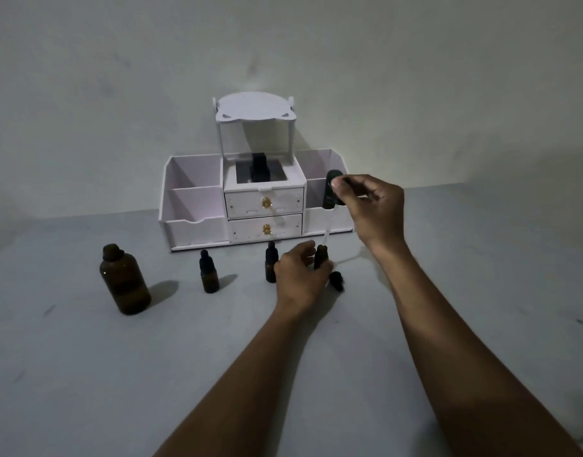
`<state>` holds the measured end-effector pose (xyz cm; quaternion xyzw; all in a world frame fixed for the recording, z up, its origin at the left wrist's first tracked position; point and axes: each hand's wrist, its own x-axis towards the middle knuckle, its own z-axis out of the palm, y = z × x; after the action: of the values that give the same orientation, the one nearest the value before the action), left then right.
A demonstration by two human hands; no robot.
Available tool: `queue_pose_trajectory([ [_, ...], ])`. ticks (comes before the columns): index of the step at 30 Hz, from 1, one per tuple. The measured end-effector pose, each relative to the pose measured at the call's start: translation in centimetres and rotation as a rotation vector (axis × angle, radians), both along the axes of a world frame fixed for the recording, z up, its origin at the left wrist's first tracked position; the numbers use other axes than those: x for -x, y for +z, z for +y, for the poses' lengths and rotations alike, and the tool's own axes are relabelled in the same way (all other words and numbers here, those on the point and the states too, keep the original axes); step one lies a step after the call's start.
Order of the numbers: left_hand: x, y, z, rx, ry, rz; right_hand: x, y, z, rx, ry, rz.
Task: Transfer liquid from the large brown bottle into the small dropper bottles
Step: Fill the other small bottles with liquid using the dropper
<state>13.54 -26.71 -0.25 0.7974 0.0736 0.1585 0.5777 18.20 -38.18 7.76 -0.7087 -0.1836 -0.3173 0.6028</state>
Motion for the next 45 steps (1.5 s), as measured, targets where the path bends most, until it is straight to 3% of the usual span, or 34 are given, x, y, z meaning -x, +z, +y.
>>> queue_pose_trajectory([
  [35, 0.9, 0.3, -0.3, 0.110, -0.010, -0.015, -0.2, -0.6, 1.0, 0.121, -0.048, -0.014],
  [45, 2.4, 0.6, 0.1, 0.049, -0.041, 0.023, 0.1, 0.0, 0.3, 0.035, -0.089, -0.024],
])
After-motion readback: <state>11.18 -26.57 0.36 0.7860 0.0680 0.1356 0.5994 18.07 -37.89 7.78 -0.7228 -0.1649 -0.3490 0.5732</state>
